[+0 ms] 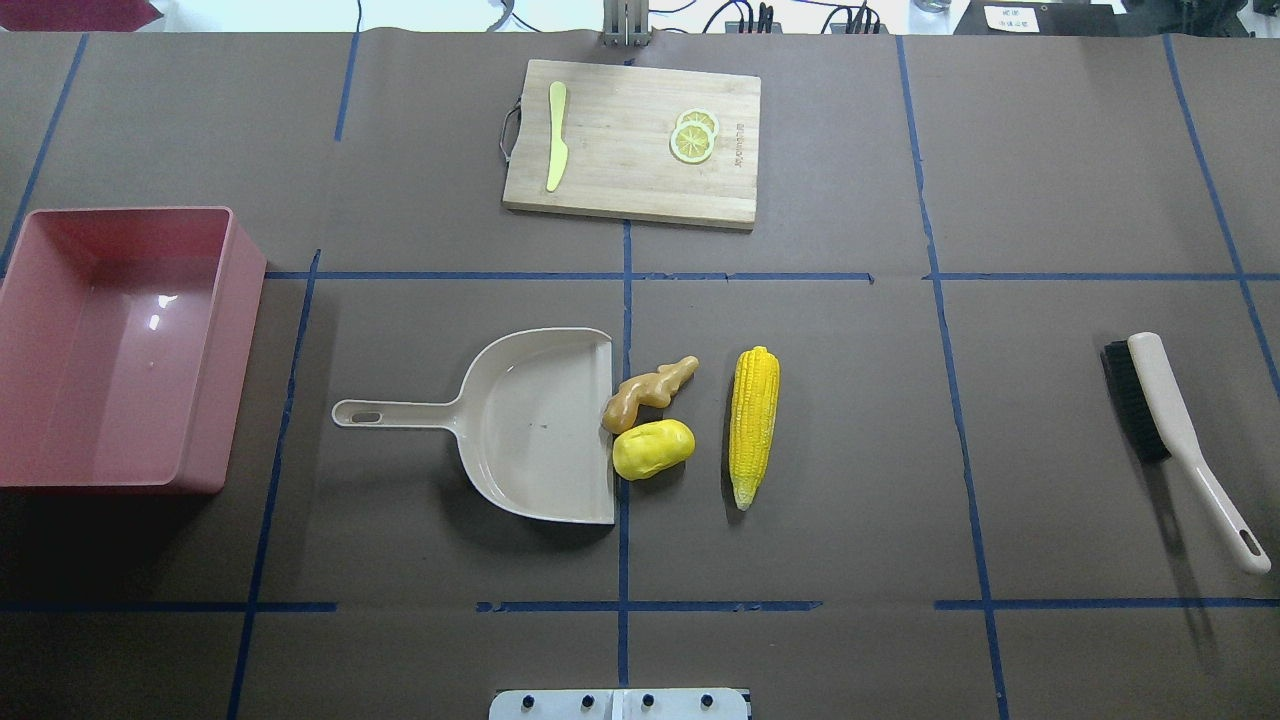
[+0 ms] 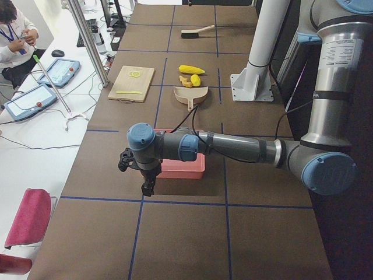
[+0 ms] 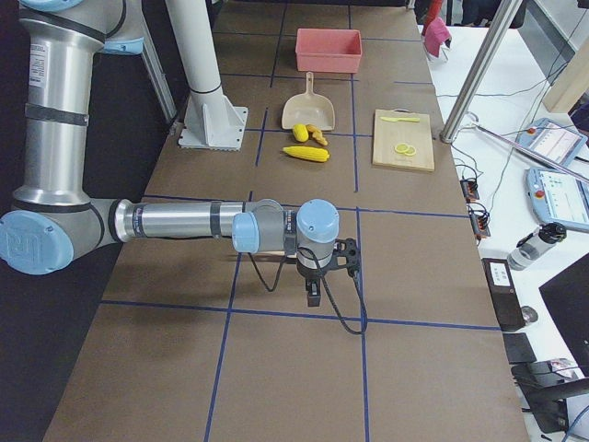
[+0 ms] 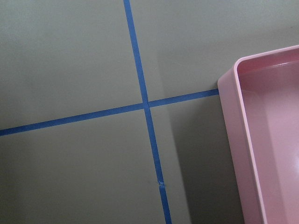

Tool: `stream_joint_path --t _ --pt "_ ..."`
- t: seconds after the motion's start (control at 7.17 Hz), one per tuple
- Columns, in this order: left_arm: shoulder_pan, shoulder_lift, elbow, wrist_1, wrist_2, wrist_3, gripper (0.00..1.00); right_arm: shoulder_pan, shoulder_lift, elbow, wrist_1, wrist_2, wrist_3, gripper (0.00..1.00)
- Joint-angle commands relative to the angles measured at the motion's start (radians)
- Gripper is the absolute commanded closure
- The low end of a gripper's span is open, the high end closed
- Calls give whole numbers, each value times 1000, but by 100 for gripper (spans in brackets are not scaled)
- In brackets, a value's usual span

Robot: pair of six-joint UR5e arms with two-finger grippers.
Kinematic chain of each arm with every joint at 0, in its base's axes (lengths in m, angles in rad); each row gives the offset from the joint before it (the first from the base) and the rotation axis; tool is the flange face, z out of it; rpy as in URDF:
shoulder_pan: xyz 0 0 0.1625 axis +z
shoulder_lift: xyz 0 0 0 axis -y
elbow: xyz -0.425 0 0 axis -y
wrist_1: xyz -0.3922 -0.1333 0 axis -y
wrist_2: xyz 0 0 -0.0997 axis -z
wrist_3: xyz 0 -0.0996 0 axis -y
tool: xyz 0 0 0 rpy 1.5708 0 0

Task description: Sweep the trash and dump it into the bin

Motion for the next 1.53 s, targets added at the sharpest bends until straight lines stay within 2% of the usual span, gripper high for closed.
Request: stream_joint_path --t 0.0,0.14,0.28,0.42,0.56,0.7,0.98,1.26,1.4 --pt "13 -10 -51 -1 1 -8 0 -8 -9 6 32 2 3 0" --pt "28 -28 -63 -42 -2 -8 0 -18 -12 8 33 2 9 0" --pt "65 -43 -85 -91 -8 -66 0 -50 -20 11 50 1 117 0" --pt "128 -39 -111 -198 -6 -86 0 -93 -31 17 150 1 270 0" --pt "203 -74 -97 -214 0 -88 0 -144 -85 23 288 -1 387 0" --pt "293 -101 -99 -213 6 -91 0 -178 -119 41 374 1 487 0" --pt "402 -204 -92 -216 7 -93 0 -259 -199 167 384 -7 619 0" --pt "455 -278 -99 -214 47 -93 0 -348 -219 183 389 -43 659 0" --pt "510 -295 -103 -214 52 -93 0 -404 -221 183 441 -63 713 0"
